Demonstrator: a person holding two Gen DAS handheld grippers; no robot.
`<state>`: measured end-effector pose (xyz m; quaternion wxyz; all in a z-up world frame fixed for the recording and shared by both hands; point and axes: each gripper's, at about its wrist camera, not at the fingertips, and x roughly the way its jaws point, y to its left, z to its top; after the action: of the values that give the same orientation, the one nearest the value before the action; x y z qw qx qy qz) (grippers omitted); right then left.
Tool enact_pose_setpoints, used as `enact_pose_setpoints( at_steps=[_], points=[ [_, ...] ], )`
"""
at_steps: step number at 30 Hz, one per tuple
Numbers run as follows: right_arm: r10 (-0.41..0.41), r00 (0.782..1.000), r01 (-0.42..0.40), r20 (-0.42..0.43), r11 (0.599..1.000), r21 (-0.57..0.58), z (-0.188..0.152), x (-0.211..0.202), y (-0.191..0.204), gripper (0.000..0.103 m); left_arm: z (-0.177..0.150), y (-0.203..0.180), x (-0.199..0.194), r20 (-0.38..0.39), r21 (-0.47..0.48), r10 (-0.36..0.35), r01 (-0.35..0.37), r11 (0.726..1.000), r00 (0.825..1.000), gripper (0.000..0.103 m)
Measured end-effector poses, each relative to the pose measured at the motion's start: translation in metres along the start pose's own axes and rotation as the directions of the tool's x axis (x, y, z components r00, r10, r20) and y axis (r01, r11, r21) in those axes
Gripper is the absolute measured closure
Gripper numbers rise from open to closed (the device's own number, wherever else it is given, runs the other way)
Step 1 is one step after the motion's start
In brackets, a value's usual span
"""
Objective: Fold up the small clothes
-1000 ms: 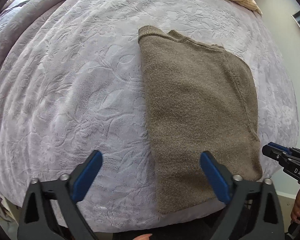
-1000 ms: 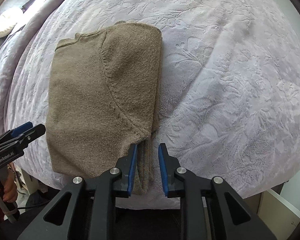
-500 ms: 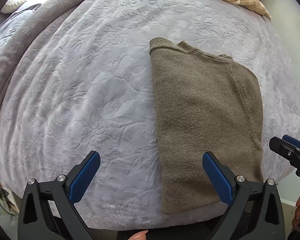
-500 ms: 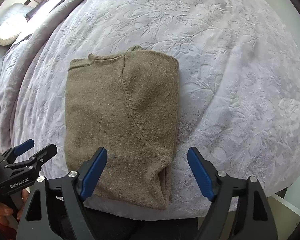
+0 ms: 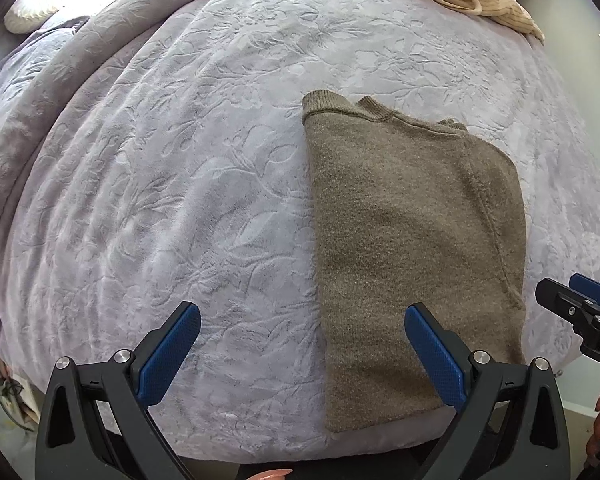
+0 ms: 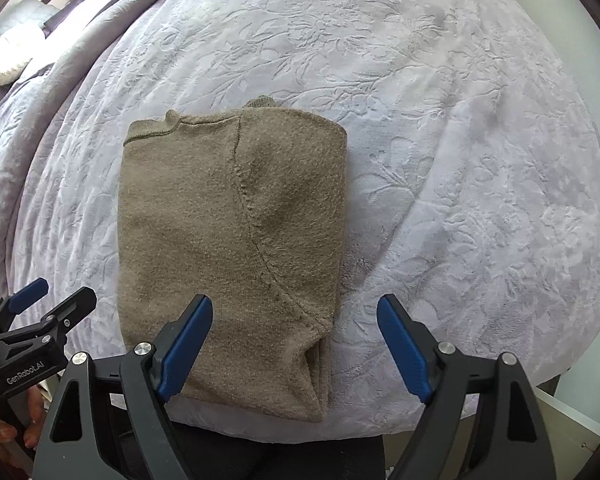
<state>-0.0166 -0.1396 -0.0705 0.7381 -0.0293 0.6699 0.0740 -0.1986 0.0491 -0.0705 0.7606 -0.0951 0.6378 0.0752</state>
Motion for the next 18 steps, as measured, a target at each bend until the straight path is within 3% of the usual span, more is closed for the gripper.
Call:
enact_pose_setpoints(
  at_steps=[18],
  points=[
    [-0.022, 1.0, 0.022, -0.016, 1.0, 0.004, -0.0018, 0.0031, 0.0006, 0.017, -0.0018, 0.001, -0.0008, -0.007, -0.008, 0.005, -0.005, 1.0, 1.0, 0.001]
  ],
)
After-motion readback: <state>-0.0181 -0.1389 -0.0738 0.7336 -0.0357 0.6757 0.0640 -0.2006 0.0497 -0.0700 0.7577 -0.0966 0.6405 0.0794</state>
